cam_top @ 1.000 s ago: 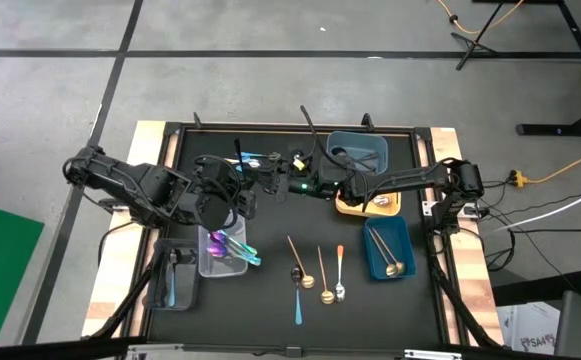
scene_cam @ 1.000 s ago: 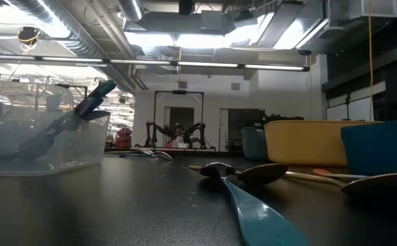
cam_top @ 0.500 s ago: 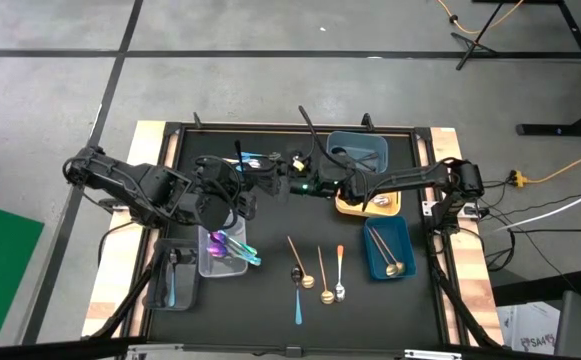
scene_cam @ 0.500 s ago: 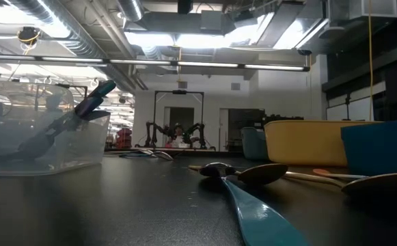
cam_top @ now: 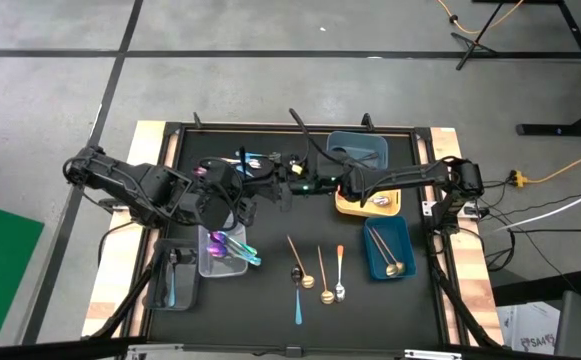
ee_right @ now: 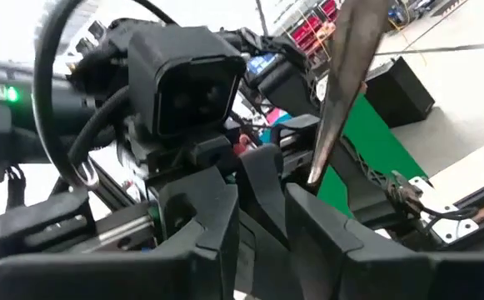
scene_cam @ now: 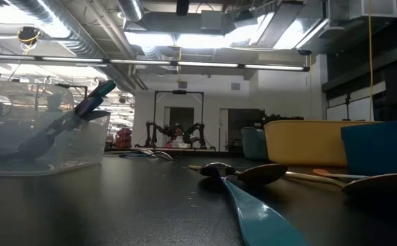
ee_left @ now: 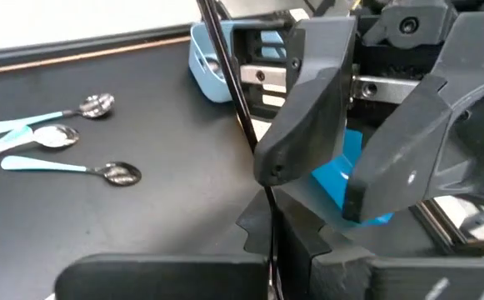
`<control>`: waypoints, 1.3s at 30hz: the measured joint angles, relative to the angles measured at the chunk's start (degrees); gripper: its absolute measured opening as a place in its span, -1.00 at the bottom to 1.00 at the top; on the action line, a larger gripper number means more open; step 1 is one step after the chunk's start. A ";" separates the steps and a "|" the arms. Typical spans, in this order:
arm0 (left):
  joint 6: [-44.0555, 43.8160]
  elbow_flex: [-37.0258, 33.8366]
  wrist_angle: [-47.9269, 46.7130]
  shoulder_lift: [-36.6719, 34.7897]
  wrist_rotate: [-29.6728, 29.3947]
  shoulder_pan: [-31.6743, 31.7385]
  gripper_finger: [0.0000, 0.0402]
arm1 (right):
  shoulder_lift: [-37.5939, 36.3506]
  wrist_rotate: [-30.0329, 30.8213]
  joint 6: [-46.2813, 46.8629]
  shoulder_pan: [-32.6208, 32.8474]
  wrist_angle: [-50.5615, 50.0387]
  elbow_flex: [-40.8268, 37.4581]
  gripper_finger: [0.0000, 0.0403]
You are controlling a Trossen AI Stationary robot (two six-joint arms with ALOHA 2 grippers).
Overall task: Sort silverware by color (type)
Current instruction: Put the black spoon into the light blue bin
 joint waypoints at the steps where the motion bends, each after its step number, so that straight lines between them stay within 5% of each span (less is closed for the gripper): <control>1: 0.00 0.00 -0.06 0.00 0.50 0.00 -1.00 | 0.00 -0.04 -0.58 0.03 -0.43 0.00 -0.53; 19: -0.02 -0.04 -2.59 0.02 6.25 -0.03 -1.00 | -1.84 -0.42 -4.60 -0.62 -8.75 -0.09 -0.53; 33: 1.25 -0.02 -2.53 0.00 13.25 -0.20 -1.00 | -13.57 5.40 -31.46 -0.47 -44.36 -0.15 -0.53; 39: 1.54 0.01 -2.41 0.31 16.62 -0.20 -1.00 | -15.10 8.55 -43.22 3.76 -50.20 -0.13 -0.53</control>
